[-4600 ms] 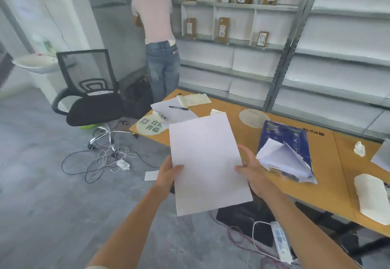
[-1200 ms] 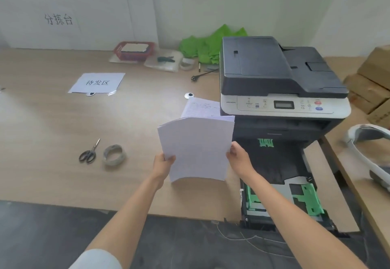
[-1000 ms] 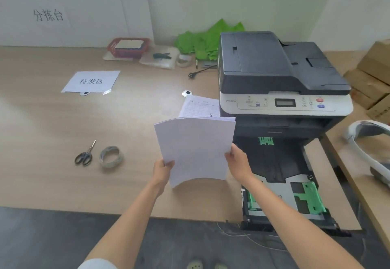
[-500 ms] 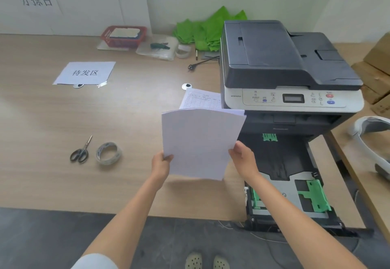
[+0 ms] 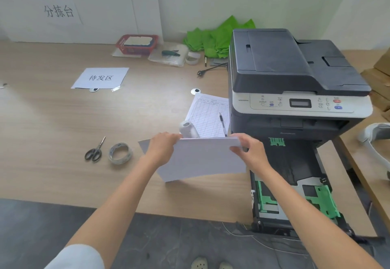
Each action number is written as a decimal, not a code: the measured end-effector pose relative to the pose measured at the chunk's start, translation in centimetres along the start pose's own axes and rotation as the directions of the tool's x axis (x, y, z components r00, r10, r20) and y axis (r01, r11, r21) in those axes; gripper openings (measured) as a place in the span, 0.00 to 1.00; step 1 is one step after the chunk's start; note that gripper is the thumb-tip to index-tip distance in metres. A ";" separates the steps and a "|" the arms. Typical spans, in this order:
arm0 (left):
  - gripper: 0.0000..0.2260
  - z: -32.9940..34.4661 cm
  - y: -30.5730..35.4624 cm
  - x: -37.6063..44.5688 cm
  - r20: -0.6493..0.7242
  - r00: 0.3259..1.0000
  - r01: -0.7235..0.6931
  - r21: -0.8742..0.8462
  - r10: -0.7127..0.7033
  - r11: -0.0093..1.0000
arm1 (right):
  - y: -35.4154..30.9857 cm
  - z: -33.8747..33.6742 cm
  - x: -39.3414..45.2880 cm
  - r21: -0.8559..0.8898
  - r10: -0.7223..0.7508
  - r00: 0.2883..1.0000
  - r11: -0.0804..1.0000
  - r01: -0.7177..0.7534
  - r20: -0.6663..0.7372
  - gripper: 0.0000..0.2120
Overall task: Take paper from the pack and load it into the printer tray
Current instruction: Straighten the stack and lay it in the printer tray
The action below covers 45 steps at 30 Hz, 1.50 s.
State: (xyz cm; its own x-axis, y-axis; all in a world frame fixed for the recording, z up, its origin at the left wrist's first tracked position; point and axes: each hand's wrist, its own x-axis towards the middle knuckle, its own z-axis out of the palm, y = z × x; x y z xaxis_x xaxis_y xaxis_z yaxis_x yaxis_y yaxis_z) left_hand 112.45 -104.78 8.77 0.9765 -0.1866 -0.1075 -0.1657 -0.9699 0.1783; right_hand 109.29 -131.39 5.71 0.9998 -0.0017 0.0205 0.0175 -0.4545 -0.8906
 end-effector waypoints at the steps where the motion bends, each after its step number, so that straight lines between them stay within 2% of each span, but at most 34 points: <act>1: 0.22 0.0 0.3 -0.1 0.015 1.000 -0.018 0.020 0.018 1.000 | 0.0 0.5 0.0 0.005 -0.002 1.000 1.000 0.002 0.007 0.07; 5: 0.12 0.4 -2.1 -0.1 0.010 0.999 0.043 -0.014 -0.043 0.999 | 0.2 1.2 -0.6 0.143 0.047 0.998 0.989 -0.041 -0.043 0.05; 6: 0.09 0.5 -3.4 -0.1 -0.009 0.996 0.085 -0.068 -0.085 0.994 | 0.4 1.1 -0.7 0.166 0.062 0.997 0.985 -0.053 -0.050 0.05; 7: 0.07 0.7 -4.7 -0.3 -0.019 0.991 0.126 -0.210 -0.133 0.970 | 0.6 0.9 -0.9 0.189 0.080 0.995 0.980 -0.068 -0.052 0.06; 8: 0.07 0.9 -5.7 -0.7 -0.011 0.984 0.155 -0.413 -0.175 0.897 | 0.9 0.8 -1.0 0.209 0.100 0.994 0.974 -0.086 -0.054 0.06; 10: 0.12 1.1 -6.5 -1.8 0.040 0.970 0.186 -0.760 -0.240 0.623 | 1.2 0.7 -1.2 0.225 0.123 0.991 0.968 -0.110 -0.045 0.06; 12: 0.19 1.9 -6.5 -2.6 0.119 0.955 0.217 -0.904 -0.271 0.369 | 1.4 0.8 -1.3 0.232 0.134 0.990 0.965 -0.122 -0.039 0.05; 13: 0.19 2.5 -6.2 -2.9 0.145 0.952 0.221 -0.934 -0.270 0.280 | 1.5 0.8 -1.4 0.240 0.136 0.990 0.963 -0.122 -0.041 0.05; 15: 0.13 3.2 -5.6 -3.0 0.149 0.948 0.213 -0.953 -0.280 0.215 | 1.8 0.7 -1.4 0.256 0.156 0.986 0.957 -0.136 -0.062 0.05; 19: 0.11 3.2 -4.1 -2.4 0.037 0.934 0.139 -0.954 -0.355 0.265 | 2.5 0.7 -1.4 0.266 0.197 0.974 0.950 -0.162 -0.113 0.04; 23: 0.12 3.2 -3.5 -1.7 -0.002 0.932 0.114 -0.948 -0.363 0.297 | 2.7 1.1 -1.0 0.260 0.200 0.965 0.954 -0.152 -0.172 0.09; 26: 0.11 3.8 -3.0 -1.9 0.045 0.934 0.157 -0.944 -0.355 0.292 | 3.0 1.1 -1.1 0.225 0.245 0.960 0.951 -0.211 -0.133 0.10; 29: 0.07 5.5 -2.6 -2.3 0.146 0.909 0.256 -0.934 -0.391 0.249 | 3.8 1.2 -1.3 0.148 0.333 0.940 0.936 -0.320 -0.076 0.08; 32: 0.07 6.8 -2.5 -2.3 0.203 0.886 0.321 -0.918 -0.417 0.235 | 3.9 1.4 -1.1 0.110 0.371 0.927 0.925 -0.364 -0.051 0.08; 39: 0.04 5.8 -2.8 -1.2 0.191 0.844 0.345 -0.908 -0.501 0.236 | 3.6 0.7 -0.7 0.088 0.391 0.919 0.918 -0.387 -0.041 0.08; 42: 0.04 4.4 -3.2 -0.7 0.150 0.860 0.332 -0.890 -0.488 0.313 | 3.4 0.4 -1.0 0.111 0.412 0.911 0.905 -0.410 -0.001 0.10; 45: 0.06 2.2 -3.1 -0.3 0.011 0.897 0.262 -0.819 -0.443 0.510 | 2.7 0.0 -1.1 0.131 0.382 0.917 0.921 -0.367 -0.119 0.28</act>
State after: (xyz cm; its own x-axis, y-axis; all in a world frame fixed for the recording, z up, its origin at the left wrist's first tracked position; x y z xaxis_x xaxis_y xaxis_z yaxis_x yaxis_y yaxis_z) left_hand 112.38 -102.05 6.08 0.9474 0.2605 -0.1857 0.2837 -0.4156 0.8642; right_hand 108.28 -132.63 3.33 0.9218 -0.2808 -0.2672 -0.3490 -0.3012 -0.8874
